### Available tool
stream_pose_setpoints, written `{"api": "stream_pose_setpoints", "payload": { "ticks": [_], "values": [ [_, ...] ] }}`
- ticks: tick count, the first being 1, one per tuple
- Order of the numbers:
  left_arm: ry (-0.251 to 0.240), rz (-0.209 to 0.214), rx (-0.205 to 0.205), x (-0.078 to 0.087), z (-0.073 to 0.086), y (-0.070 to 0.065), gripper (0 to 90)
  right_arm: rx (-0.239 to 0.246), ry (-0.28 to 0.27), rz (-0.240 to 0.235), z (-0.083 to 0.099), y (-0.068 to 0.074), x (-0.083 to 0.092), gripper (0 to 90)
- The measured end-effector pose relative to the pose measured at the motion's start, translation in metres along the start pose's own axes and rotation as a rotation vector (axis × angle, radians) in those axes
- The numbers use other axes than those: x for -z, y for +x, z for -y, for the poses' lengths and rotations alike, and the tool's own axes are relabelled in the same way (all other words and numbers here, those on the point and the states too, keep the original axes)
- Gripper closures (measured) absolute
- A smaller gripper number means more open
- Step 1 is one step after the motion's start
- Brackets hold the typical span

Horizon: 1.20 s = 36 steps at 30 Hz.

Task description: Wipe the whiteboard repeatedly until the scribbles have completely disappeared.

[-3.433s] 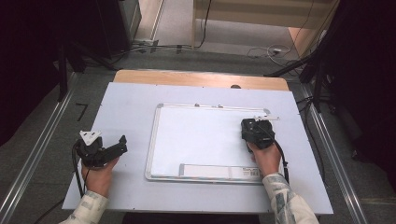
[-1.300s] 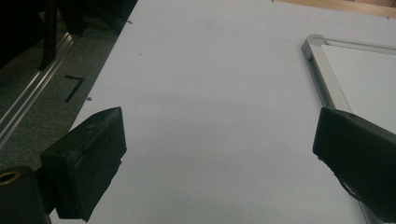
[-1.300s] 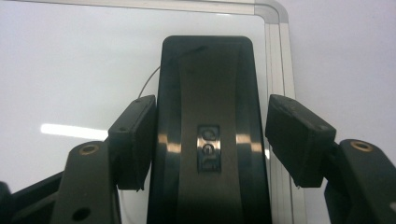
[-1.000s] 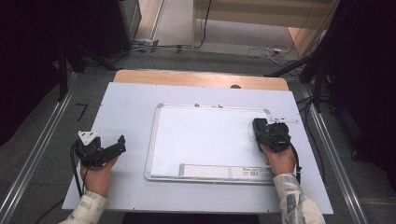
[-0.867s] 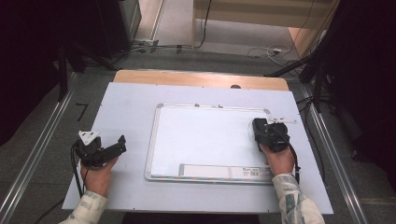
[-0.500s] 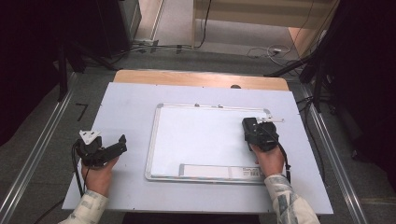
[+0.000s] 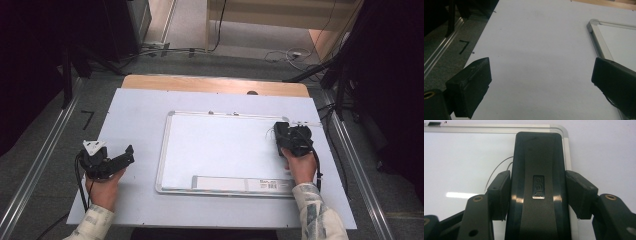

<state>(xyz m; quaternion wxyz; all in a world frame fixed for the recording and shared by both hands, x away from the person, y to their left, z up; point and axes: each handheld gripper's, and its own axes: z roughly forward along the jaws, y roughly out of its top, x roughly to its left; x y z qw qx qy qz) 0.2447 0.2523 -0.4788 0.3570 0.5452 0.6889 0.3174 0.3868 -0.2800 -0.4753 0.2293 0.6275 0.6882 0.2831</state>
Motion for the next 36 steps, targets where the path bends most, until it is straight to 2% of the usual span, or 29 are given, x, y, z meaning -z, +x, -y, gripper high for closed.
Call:
{"api": "stream_pose_setpoints", "payload": {
  "ticks": [2, 3, 6, 11, 13, 15, 20, 29, 30, 32, 36],
  "values": [
    [0.003, -0.002, 0.002, 0.0, 0.0, 0.0, 3.3, 0.028, 0.002, 0.032, 0.0, 0.006, 0.0, 38.6],
    [0.004, -0.002, 0.004, 0.0, 0.0, 0.0, 3.3, 0.029, 0.002, 0.033, 0.0, 0.009, -0.001, 38.5],
    [0.002, 0.0, 0.002, 0.001, 0.0, -0.001, 3.3, 0.049, 0.005, 0.016, -0.003, 0.019, -0.004, 38.5],
    [0.005, -0.004, 0.002, -0.001, 0.0, -0.001, 3.3, 0.109, 0.002, -0.02, -0.005, 0.047, -0.008, 38.5],
    [0.007, -0.003, 0.003, -0.001, 0.0, -0.001, 3.3, 0.123, 0.003, -0.024, -0.006, 0.052, -0.009, 38.5],
    [0.006, 0.0, 0.002, -0.001, 0.0, -0.001, 3.3, 0.109, 0.006, -0.037, -0.009, 0.05, -0.012, 38.5],
    [0.004, 0.004, 0.006, -0.001, 0.0, 0.001, 3.3, 0.097, 0.0, -0.024, -0.012, 0.043, -0.015, 38.5],
    [-0.001, -0.001, 0.016, 0.001, 0.0, 0.003, 3.3, 0.004, 0.014, 0.043, -0.015, 0.006, -0.013, 38.5],
    [-0.001, -0.002, 0.017, 0.002, 0.0, 0.003, 3.3, -0.003, 0.016, 0.037, -0.015, 0.004, -0.013, 38.5],
    [0.002, -0.005, 0.013, 0.001, 0.0, 0.004, 3.3, 0.013, 0.022, 0.058, -0.015, 0.008, -0.012, 38.5],
    [0.001, -0.008, 0.013, 0.001, 0.0, 0.003, 3.3, 0.046, 0.038, 0.029, -0.013, 0.02, -0.01, 38.5]
  ]
}}
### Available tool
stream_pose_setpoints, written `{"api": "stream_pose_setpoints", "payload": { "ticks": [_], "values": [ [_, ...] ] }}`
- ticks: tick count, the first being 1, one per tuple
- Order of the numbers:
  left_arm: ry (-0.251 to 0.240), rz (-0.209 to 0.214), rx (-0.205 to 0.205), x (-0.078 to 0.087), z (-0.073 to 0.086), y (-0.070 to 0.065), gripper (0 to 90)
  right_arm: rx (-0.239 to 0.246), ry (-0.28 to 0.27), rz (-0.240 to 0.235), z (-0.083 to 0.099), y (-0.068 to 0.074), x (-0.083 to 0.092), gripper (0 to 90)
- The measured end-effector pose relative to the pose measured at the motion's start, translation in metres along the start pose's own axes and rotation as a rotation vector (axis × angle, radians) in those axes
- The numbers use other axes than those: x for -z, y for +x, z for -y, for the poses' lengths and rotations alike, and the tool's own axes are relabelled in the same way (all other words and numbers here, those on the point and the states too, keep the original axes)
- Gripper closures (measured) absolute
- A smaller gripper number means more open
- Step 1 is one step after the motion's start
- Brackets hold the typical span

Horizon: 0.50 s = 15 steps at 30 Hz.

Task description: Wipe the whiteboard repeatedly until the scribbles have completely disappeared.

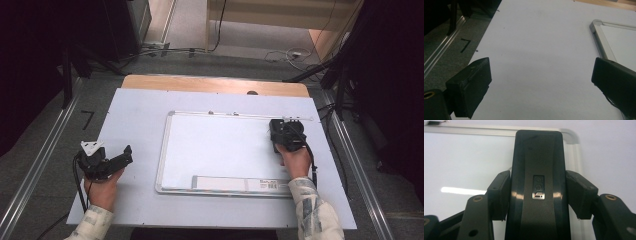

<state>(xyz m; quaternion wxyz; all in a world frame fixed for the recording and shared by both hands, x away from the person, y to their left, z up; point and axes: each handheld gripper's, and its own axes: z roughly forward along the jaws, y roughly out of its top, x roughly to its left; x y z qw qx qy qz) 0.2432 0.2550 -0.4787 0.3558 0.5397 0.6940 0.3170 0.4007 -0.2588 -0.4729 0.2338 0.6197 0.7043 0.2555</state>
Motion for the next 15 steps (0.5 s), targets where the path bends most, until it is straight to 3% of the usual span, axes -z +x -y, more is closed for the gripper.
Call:
{"api": "stream_pose_setpoints", "payload": {
  "ticks": [4, 6, 10, 15],
  "values": [
    [0.003, 0.003, -0.003, 0.0, 0.0, -0.001, 3.3, 0.064, -0.012, -0.036, -0.002, 0.026, -0.003, 38.4],
    [0.005, 0.004, -0.004, 0.0, 0.0, -0.002, 3.3, 0.069, -0.019, -0.04, -0.005, 0.029, -0.006, 38.4],
    [0.001, 0.004, 0.003, 0.0, 0.0, 0.001, 3.3, 0.032, -0.027, -0.031, -0.01, 0.018, -0.012, 38.4],
    [0.007, 0.009, 0.014, 0.0, 0.0, 0.005, 3.3, -0.019, -0.02, -0.007, -0.009, -0.004, -0.009, 38.4]
  ]
}}
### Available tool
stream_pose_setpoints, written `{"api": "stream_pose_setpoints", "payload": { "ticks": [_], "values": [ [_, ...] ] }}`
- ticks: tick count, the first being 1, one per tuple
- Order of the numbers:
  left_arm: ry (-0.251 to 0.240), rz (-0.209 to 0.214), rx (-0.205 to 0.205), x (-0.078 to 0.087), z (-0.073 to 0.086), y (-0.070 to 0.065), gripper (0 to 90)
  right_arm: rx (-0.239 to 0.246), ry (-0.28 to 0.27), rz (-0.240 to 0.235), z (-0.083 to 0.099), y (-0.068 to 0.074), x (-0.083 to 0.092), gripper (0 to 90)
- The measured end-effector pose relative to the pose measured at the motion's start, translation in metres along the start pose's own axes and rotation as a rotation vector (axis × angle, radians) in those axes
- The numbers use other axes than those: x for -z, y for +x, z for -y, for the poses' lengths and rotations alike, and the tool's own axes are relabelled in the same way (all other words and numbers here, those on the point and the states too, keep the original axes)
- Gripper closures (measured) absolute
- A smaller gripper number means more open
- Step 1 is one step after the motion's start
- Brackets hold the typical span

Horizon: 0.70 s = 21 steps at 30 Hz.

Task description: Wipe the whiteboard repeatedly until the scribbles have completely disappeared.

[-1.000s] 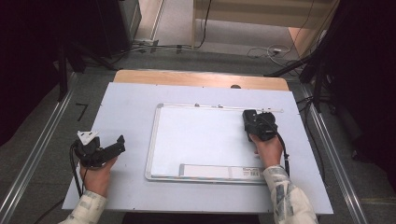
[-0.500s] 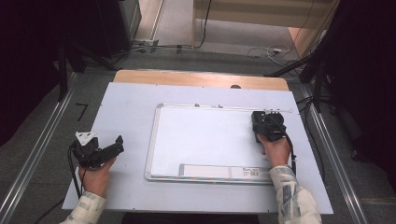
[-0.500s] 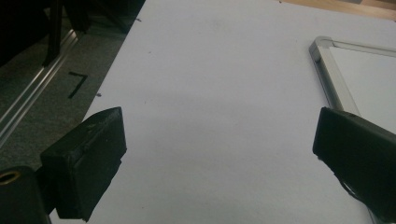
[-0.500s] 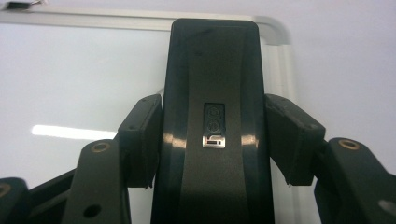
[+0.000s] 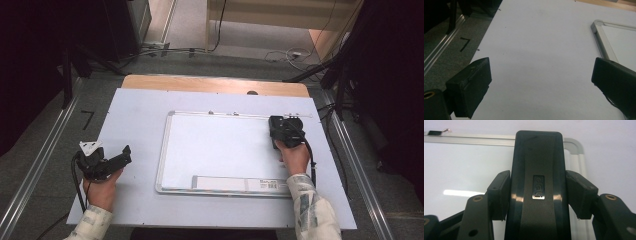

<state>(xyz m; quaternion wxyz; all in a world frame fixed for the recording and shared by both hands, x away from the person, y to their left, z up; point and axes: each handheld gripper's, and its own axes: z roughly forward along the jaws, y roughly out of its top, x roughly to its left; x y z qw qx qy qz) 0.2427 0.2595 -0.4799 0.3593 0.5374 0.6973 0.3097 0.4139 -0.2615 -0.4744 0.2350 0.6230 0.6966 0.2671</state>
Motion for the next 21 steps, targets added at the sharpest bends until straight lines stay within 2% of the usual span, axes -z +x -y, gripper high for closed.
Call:
{"api": "stream_pose_setpoints", "payload": {
  "ticks": [1, 3, 6, 10, 12, 18, 20, 21],
  "values": [
    [0.0, 0.0, 0.001, 0.0, 0.0, 0.0, 3.3, -0.011, 0.0, -0.004, 0.001, -0.002, 0.001, 38.3],
    [0.001, -0.001, 0.002, 0.0, 0.0, -0.001, 3.3, -0.001, -0.005, -0.011, 0.001, -0.003, 0.0, 37.6],
    [-0.001, 0.001, -0.002, 0.0, -0.001, -0.003, 3.3, -0.028, -0.008, -0.038, -0.001, -0.006, -0.005, 36.6],
    [0.003, 0.003, -0.007, -0.002, -0.001, -0.005, 3.3, -0.022, -0.009, -0.03, -0.007, -0.005, -0.011, 36.4],
    [0.006, 0.003, -0.005, -0.003, -0.001, -0.005, 3.3, -0.035, -0.006, -0.039, -0.009, -0.007, -0.014, 35.9],
    [0.003, 0.01, -0.007, -0.004, -0.002, -0.006, 3.3, -0.034, 0.004, 0.029, -0.016, -0.011, -0.017, 37.9],
    [0.004, 0.011, -0.007, -0.004, -0.002, -0.006, 3.3, -0.056, 0.005, 0.017, -0.018, -0.015, -0.017, 37.9],
    [0.003, 0.011, -0.006, -0.004, -0.002, -0.006, 3.3, -0.042, 0.002, 0.035, -0.018, -0.012, -0.018, 37.9]
  ]
}}
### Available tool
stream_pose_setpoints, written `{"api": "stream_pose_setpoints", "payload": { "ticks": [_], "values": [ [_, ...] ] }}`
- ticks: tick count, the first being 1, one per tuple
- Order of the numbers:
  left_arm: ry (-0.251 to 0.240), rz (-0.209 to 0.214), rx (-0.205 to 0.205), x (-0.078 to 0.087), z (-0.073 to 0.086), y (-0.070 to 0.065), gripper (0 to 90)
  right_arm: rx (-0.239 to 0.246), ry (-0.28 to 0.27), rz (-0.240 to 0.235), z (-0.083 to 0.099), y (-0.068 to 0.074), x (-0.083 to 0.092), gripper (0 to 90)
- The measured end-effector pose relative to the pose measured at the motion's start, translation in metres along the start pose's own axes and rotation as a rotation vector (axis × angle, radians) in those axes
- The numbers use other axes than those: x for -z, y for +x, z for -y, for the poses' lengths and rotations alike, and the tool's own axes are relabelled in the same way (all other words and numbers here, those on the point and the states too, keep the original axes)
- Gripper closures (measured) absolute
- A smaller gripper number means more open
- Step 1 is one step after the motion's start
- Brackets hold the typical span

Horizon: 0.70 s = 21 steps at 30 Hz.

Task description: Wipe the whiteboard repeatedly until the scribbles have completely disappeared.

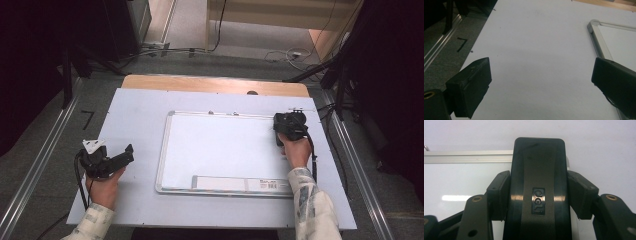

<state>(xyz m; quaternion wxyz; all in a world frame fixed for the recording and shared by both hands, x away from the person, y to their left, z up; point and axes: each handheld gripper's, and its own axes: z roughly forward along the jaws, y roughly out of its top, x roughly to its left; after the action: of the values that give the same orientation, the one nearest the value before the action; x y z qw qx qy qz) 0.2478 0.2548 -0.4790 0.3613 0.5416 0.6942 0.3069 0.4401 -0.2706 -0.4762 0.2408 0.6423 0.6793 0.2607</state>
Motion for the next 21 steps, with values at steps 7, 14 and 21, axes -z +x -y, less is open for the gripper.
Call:
{"api": "stream_pose_setpoints", "payload": {
  "ticks": [7, 14, 21],
  "values": [
    [0.0, 0.007, -0.007, -0.002, -0.001, -0.003, 3.3, 0.061, 0.002, -0.044, 0.003, 0.027, 0.001, 37.8],
    [-0.005, 0.004, -0.002, 0.001, 0.0, 0.0, 3.3, 0.021, 0.026, -0.028, 0.002, 0.009, 0.003, 37.8],
    [-0.005, -0.009, 0.012, 0.004, 0.001, 0.005, 3.3, 0.017, 0.05, -0.028, 0.017, -0.001, 0.018, 37.7]
  ]
}}
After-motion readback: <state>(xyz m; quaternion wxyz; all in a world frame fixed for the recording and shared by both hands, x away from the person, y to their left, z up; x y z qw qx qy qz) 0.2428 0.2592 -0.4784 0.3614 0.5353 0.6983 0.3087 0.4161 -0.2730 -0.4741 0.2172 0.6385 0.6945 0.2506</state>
